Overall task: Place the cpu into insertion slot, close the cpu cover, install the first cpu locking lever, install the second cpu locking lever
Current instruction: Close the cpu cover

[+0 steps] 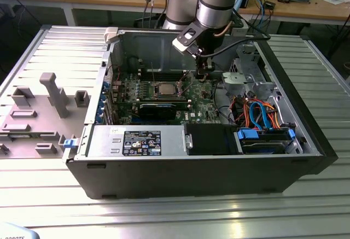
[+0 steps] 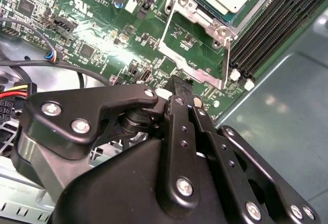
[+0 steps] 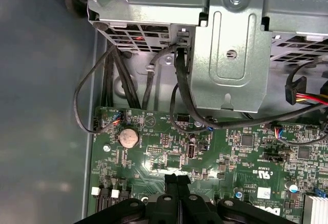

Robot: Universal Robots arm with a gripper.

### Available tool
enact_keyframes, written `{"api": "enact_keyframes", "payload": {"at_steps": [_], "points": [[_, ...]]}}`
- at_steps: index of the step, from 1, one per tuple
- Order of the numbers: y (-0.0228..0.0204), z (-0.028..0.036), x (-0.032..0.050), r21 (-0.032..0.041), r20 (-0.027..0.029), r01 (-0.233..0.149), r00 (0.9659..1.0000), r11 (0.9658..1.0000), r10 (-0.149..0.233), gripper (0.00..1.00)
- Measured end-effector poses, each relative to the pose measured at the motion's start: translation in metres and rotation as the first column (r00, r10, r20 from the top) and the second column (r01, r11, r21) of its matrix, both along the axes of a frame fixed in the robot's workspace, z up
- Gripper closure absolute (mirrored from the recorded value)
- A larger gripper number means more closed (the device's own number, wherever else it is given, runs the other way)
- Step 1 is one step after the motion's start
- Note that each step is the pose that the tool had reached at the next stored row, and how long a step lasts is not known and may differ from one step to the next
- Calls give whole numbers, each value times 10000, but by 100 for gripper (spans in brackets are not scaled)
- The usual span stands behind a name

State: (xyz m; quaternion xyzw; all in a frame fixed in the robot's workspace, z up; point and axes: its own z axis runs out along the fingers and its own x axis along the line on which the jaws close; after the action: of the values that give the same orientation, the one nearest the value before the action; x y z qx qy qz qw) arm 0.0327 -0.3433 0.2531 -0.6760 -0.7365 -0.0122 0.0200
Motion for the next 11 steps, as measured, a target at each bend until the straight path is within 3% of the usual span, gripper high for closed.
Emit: {"api": "enact_keyframes", "payload": {"at_steps": [8, 11], "points": [[0, -10, 0, 11, -1, 0, 10000, 10000, 0, 89], [0, -53, 0, 11, -2, 0, 10000, 10000, 0, 89]]}}
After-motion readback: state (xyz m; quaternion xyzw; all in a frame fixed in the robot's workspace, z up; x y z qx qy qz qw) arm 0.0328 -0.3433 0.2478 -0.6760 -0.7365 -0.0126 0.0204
